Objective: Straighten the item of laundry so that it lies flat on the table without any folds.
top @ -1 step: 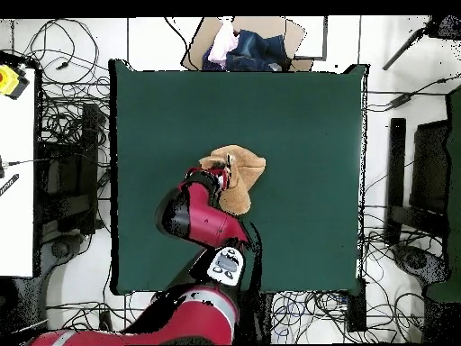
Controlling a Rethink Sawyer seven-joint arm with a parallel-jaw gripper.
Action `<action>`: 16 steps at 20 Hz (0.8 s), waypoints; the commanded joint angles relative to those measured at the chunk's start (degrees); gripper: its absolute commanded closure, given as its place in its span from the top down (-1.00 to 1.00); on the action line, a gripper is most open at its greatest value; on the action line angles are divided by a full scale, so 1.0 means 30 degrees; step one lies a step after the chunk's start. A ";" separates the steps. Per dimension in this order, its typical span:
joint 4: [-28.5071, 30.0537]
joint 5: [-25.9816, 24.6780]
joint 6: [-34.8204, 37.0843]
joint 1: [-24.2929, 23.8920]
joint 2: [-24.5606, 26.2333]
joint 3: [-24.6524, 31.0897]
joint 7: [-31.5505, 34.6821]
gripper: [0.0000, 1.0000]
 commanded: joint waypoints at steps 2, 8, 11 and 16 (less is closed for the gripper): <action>0.2497 0.0435 0.2915 0.0272 -0.0804 0.1242 0.4934 -1.00; 0.3019 0.0594 0.3497 0.0464 -0.1490 0.1170 0.5007 -1.00; 0.3153 0.0444 0.3592 0.0259 -0.1675 0.1438 0.5010 -1.00; 0.3187 0.0265 0.3809 -0.0021 -0.1787 0.1758 0.4879 -1.00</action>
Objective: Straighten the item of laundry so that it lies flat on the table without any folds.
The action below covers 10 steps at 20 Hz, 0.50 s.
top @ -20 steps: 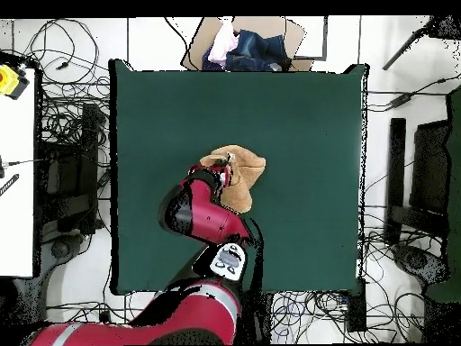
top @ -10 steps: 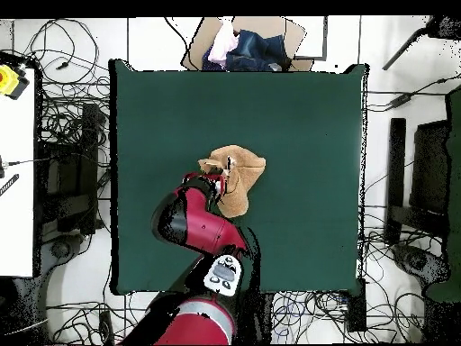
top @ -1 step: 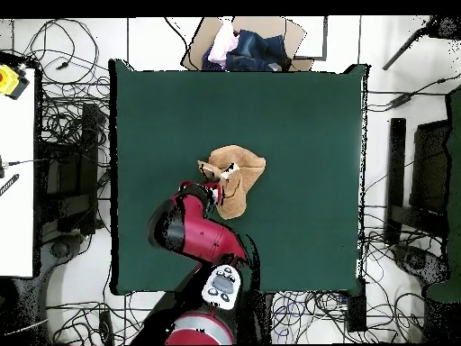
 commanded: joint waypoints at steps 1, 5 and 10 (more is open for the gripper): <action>0.1482 0.0179 0.2344 -0.0384 -0.0142 0.1802 0.4823 -1.00; 0.1602 0.0041 0.2374 -0.0594 -0.0233 0.2144 0.4770 -1.00; 0.1749 -0.0090 0.2024 -0.0890 -0.0043 0.2836 0.4892 -1.00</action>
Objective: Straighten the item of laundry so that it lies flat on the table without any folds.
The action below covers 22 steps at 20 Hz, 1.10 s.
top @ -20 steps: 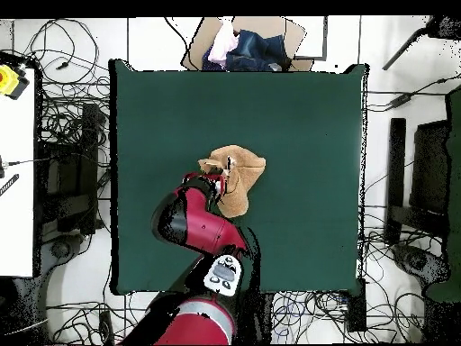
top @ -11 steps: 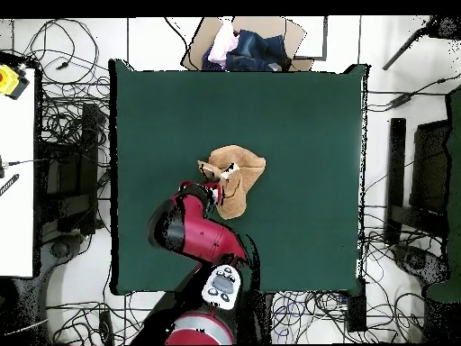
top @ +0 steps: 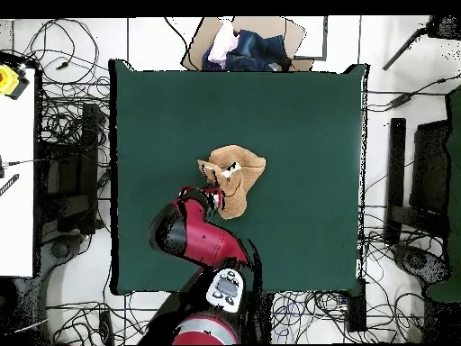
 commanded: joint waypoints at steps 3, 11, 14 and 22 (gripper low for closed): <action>0.1119 0.0145 0.2069 -0.0195 0.0027 0.2139 0.4804 -1.00; 0.1229 -0.0286 0.1263 -0.0476 -0.0253 0.2168 0.4799 -1.00; 0.1353 -0.0593 0.0526 -0.0718 -0.0324 0.2357 0.5019 1.00; 0.1553 0.0290 0.1532 -0.0355 -0.0808 0.1951 0.5268 1.00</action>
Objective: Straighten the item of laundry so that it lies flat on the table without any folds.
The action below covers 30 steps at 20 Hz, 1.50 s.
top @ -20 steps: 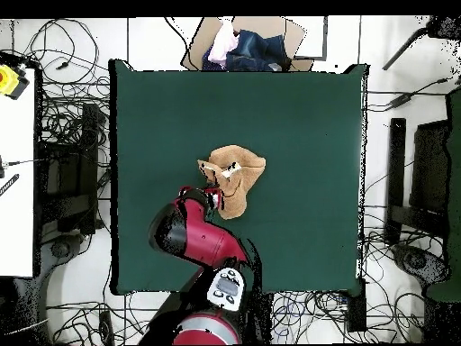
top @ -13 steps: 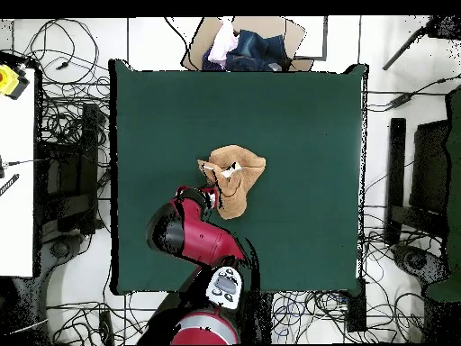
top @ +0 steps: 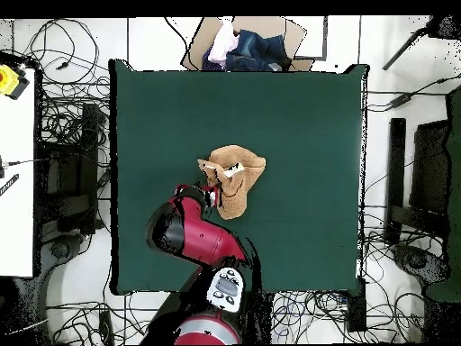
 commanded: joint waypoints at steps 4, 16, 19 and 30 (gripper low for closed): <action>0.1675 -0.0064 0.1198 -0.0644 -0.0419 0.1892 0.5318 1.00; 0.1426 0.0208 0.2303 -0.0539 -0.1233 0.1334 0.4776 1.00; 0.1175 0.0359 0.2918 -0.0410 -0.1532 0.0955 0.4503 1.00; 0.0496 0.0352 0.3914 -0.0516 -0.1955 0.0706 0.4324 1.00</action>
